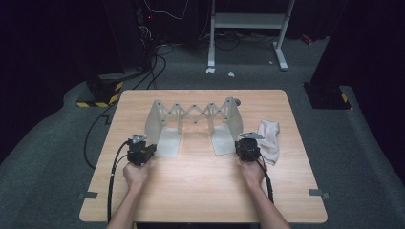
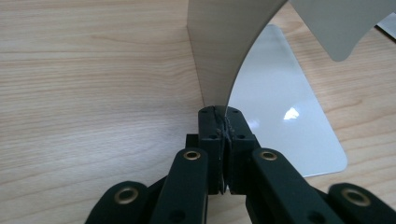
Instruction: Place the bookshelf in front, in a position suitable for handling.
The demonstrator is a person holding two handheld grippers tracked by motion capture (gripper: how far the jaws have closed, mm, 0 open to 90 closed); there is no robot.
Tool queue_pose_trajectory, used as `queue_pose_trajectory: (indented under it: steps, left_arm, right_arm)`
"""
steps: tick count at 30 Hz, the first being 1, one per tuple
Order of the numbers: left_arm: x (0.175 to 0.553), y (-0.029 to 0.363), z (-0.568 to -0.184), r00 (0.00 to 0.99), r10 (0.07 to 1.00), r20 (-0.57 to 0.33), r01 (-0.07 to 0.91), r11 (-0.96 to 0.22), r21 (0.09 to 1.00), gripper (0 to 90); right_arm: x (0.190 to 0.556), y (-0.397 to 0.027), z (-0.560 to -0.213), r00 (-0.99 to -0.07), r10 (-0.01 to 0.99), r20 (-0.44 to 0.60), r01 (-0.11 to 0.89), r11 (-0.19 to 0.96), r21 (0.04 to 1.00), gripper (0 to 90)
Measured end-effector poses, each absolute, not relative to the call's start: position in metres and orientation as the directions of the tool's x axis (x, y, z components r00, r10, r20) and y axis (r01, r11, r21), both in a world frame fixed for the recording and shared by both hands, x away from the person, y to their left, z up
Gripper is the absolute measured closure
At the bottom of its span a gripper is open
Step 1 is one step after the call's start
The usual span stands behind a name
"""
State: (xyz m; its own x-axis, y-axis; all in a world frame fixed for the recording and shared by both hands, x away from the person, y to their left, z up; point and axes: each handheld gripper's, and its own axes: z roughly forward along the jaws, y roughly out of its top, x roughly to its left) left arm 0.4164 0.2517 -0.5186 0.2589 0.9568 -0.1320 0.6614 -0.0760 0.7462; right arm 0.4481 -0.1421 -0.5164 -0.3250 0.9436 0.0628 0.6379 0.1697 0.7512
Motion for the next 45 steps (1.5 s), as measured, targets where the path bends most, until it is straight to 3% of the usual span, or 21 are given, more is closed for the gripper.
queue_pose_trajectory:
  steps: [31, 45]
  left_arm:
    - [0.4, 0.217, -0.519, 0.347, 0.923, -0.163, 0.655, -0.114, 0.747, 86.4]
    - [0.397, 0.216, -0.52, 0.35, 0.922, -0.164, 0.649, -0.113, 0.752, 85.3]
  right_arm:
    - [0.413, -0.186, -0.515, -0.318, 0.947, 0.055, 0.643, 0.172, 0.746, 89.3]
    - [0.405, -0.186, -0.514, -0.353, 0.934, 0.048, 0.631, 0.2, 0.749, 86.3]
